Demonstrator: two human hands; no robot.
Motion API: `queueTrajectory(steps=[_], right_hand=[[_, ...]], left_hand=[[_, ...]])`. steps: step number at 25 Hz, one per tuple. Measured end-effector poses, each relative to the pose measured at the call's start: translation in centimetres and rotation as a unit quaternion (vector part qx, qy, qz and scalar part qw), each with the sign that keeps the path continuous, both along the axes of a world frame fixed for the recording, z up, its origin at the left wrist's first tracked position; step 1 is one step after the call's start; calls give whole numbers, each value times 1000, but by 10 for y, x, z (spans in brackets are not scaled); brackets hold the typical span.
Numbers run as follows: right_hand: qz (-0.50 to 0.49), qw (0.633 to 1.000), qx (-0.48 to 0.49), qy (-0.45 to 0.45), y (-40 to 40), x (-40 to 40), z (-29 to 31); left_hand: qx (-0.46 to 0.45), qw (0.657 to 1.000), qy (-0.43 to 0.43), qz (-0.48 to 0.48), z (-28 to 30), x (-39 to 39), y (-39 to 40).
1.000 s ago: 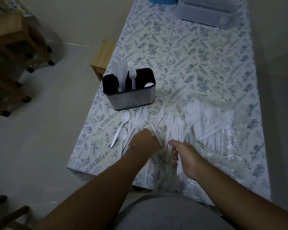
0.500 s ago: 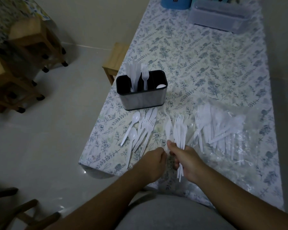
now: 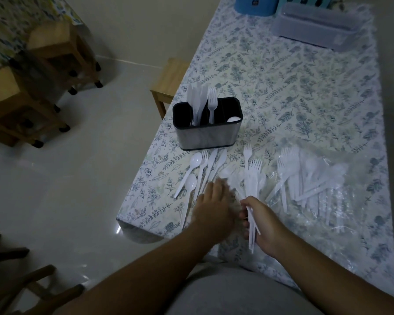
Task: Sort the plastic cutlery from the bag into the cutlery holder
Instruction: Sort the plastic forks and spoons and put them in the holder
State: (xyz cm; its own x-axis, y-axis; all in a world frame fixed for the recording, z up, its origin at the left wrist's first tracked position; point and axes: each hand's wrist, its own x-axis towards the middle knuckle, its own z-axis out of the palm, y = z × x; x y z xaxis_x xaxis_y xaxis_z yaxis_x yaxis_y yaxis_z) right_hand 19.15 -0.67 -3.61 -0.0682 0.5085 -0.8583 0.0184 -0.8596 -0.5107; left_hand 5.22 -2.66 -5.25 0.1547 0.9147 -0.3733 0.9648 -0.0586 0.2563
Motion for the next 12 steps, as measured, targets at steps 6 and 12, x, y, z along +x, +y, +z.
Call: queueTrajectory(steps=[6, 12], right_hand=[[-44, 998, 38, 8, 3, 4, 8], [-1, 998, 56, -9, 4, 3, 1]], left_hand=[[88, 967, -162, 177, 0, -18, 13], [40, 974, -46, 219, -6, -34, 43]])
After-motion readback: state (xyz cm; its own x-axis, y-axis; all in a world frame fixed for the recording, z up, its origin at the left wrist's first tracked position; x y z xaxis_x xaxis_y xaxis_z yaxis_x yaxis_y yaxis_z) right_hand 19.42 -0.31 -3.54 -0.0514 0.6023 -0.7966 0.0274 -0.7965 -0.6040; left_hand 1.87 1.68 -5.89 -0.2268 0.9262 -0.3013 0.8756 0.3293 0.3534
